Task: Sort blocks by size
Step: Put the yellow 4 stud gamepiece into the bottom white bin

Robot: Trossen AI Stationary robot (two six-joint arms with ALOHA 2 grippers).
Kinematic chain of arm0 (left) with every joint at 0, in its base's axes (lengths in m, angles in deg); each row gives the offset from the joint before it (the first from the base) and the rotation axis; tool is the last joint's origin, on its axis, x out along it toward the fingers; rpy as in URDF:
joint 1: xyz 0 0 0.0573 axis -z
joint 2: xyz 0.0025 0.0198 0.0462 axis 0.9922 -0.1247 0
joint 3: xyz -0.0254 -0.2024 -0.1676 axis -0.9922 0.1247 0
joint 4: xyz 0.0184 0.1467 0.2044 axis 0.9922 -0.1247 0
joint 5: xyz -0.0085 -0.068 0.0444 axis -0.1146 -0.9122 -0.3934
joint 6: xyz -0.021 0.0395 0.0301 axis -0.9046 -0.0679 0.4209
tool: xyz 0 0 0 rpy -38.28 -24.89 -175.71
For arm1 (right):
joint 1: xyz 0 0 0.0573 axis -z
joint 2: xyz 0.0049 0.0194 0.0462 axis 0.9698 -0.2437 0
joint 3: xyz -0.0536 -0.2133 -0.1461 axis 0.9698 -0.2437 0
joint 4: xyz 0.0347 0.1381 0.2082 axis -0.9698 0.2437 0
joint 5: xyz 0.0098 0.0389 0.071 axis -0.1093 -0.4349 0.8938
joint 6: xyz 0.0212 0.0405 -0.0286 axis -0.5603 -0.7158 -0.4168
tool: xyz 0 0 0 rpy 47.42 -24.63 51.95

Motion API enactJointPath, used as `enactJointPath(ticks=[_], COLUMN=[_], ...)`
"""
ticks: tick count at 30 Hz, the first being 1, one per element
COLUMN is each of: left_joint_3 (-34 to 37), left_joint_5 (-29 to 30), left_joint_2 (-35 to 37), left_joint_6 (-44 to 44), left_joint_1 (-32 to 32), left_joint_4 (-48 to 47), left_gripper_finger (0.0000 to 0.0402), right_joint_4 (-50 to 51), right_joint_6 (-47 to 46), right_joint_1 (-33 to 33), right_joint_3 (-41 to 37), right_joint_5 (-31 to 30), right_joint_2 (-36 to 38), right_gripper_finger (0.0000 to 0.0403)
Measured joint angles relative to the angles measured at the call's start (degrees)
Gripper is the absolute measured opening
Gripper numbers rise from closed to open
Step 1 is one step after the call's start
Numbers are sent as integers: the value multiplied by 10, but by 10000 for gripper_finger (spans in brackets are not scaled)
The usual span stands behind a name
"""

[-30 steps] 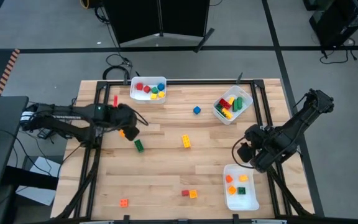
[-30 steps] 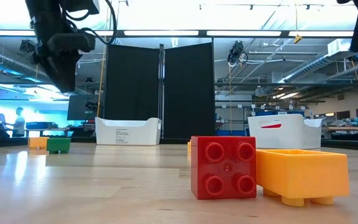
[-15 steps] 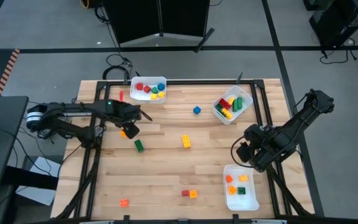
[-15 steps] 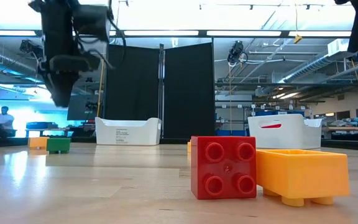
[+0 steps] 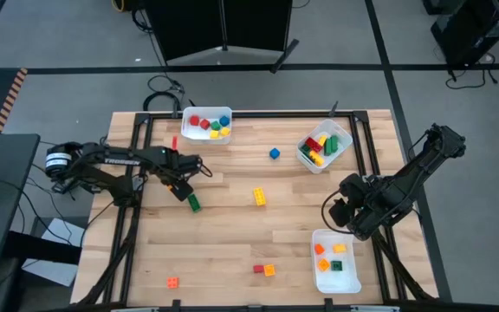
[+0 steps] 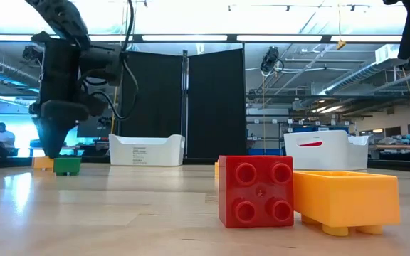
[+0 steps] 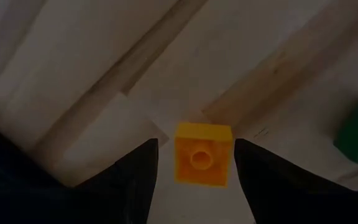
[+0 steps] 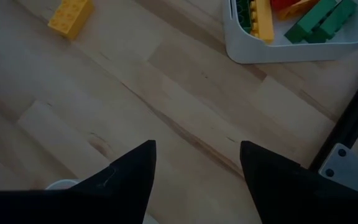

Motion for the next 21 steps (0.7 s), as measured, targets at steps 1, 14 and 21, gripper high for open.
enactJointPath(ticks=[1,14,21], left_joint_3=[5,57,57], left_joint_5=[-6,-25,-25], left_joint_2=[0,1,1], left_joint_6=[0,2,15], left_joint_1=[0,0,0], left_joint_4=[6,63,69], left_gripper_finger=[220,218,200], right_joint_4=[0,0,-2], right_joint_6=[0,4,4], right_joint_1=[0,0,1], right_joint_3=[0,0,0], right_joint_5=[0,0,0], right_joint_2=[0,0,0], right_gripper_finger=[245,241,241])
